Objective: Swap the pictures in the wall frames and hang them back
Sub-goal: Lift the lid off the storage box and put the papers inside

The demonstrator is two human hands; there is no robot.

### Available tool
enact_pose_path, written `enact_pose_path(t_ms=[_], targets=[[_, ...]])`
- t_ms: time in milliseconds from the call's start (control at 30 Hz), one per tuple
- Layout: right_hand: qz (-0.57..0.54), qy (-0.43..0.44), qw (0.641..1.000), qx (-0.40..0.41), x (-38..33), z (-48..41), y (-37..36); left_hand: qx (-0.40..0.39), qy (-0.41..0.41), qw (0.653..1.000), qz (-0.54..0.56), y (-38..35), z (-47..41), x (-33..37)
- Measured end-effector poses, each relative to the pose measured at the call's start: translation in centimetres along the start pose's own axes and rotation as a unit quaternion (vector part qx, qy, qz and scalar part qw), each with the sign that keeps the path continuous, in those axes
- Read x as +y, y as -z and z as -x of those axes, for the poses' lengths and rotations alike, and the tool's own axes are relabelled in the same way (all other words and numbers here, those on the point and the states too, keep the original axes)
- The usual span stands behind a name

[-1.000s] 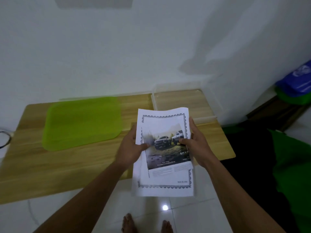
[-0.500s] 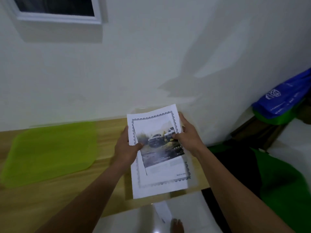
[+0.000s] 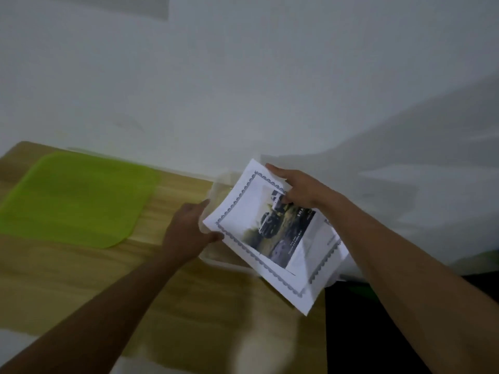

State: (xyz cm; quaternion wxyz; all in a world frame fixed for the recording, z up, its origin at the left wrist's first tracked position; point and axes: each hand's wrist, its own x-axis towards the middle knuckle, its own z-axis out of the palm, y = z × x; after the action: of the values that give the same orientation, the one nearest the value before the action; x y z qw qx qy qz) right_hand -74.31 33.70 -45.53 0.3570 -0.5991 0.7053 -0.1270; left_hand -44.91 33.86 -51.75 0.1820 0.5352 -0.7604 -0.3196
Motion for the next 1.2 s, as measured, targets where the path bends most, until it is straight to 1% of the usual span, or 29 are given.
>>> enact_pose_path(t_ms=[33,133,167,233,300,400,533,667,733,800,867,967,1100,1200], targets=[[0.034,0.009,0.999,-0.020,0.3,-1.2,-0.1,-0.036,-0.013,0.998,-0.042,0.4,-0.7,-0.7],[0.111,0.036,0.991,-0.068,0.9,-4.3,-1.0,-0.163,0.035,0.976,-0.142,1.0,-2.2,-1.7],[0.130,0.041,0.988,-0.079,1.1,-5.1,-1.4,-0.191,0.040,0.967,-0.164,0.9,-2.6,-1.9],[0.160,0.051,0.981,-0.098,1.1,-6.3,-2.4,-0.226,0.033,0.958,-0.176,0.9,-3.2,-2.1],[0.176,0.067,0.976,-0.111,1.0,-7.0,-3.4,-0.246,0.026,0.955,-0.161,0.9,-3.8,-2.2],[0.204,0.083,0.969,-0.110,1.1,-7.9,-5.1,-0.277,0.016,0.946,-0.164,1.1,-4.3,-2.4],[0.267,0.099,0.958,-0.040,1.6,-8.3,-6.6,-0.290,0.018,0.941,-0.173,1.1,-4.6,-2.7],[0.286,0.118,0.951,0.003,2.7,-7.4,-7.5,-0.294,0.015,0.935,-0.198,1.1,-4.7,-2.4],[0.292,0.114,0.950,-0.001,3.1,-6.6,-8.1,-0.297,0.004,0.932,-0.208,1.2,-4.7,-1.8],[0.305,0.100,0.946,-0.033,3.4,-5.8,-8.8,-0.306,-0.004,0.926,-0.221,1.3,-4.6,-0.9],[0.292,0.085,0.951,-0.063,3.9,-5.0,-9.4,-0.318,-0.014,0.919,-0.232,1.4,-4.6,-0.5],[0.284,0.068,0.954,-0.070,4.5,-4.3,-10.0,-0.326,-0.016,0.917,-0.230,1.3,-4.9,-0.9],[0.267,0.055,0.961,-0.057,3.9,-3.7,-10.1,-0.317,-0.010,0.924,-0.216,1.5,-4.7,-1.0],[0.225,0.034,0.973,-0.031,1.6,-3.1,-9.5,-0.264,0.001,0.947,-0.182,2.5,-4.5,-1.7]])
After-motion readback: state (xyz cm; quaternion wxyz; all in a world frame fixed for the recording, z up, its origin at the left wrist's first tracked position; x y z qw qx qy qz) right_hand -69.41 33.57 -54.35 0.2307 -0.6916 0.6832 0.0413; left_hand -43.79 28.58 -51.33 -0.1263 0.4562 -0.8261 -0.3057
